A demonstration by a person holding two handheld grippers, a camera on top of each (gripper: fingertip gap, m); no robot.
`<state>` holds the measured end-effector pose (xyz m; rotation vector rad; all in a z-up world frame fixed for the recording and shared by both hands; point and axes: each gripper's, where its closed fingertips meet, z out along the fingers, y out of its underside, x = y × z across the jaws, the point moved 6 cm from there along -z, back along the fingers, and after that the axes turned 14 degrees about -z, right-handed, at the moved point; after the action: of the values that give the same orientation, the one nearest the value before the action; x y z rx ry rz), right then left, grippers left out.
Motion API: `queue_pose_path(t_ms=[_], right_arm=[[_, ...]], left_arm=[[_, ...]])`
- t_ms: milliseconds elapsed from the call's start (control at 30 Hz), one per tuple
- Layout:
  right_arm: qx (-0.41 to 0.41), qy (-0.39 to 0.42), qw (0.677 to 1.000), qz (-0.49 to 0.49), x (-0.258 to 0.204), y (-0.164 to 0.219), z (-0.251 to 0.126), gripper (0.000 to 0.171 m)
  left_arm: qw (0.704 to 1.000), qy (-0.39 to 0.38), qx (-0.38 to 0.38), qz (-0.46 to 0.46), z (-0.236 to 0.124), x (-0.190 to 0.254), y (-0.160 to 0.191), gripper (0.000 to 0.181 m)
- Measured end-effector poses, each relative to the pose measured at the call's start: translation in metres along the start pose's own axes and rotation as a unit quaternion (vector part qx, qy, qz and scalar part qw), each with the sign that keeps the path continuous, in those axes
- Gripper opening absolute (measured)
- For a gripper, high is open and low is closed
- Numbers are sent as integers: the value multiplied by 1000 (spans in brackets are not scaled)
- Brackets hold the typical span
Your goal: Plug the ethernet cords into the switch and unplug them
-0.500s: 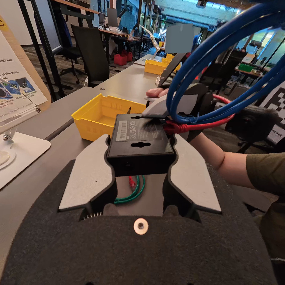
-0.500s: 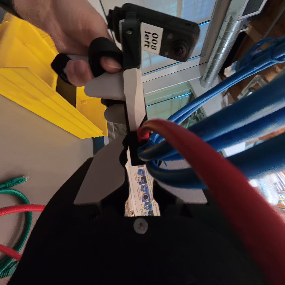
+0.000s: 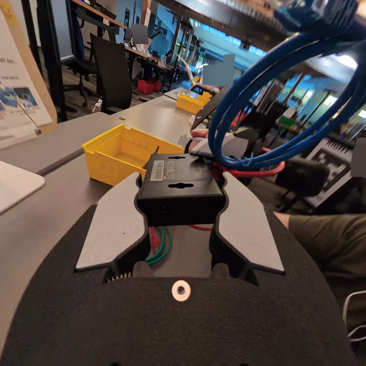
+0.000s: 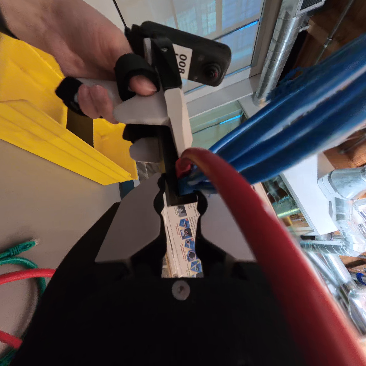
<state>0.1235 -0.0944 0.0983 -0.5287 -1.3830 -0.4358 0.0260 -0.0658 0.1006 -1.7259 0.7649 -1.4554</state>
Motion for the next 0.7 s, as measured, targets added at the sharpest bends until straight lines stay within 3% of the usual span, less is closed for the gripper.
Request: queue_pose_path(t_ms=[33, 133, 267, 433, 533, 700], right_arm=[[10, -4, 1000, -5, 0, -3, -2, 30], [18, -16, 1000, -9, 2, -7, -7, 29], [27, -37, 999, 10, 5, -5, -13, 28], [31, -70, 997, 31, 4, -4, -16, 29], [47, -95, 993, 41, 1, -9, -17, 28], [39, -101, 993, 39, -2, -4, -18, 29]], left_arm=[[999, -11, -14, 37, -2, 4, 1, 73], [987, -40, -45, 150, -9, 16, 6, 78], [949, -97, -23, 299, -22, 25, 4, 77], [850, -169, -33, 499, -17, 28, 21, 64], [810, -206, -40, 548, -6, 21, 27, 42], [750, -229, -31, 620, 0, 17, 30, 34]])
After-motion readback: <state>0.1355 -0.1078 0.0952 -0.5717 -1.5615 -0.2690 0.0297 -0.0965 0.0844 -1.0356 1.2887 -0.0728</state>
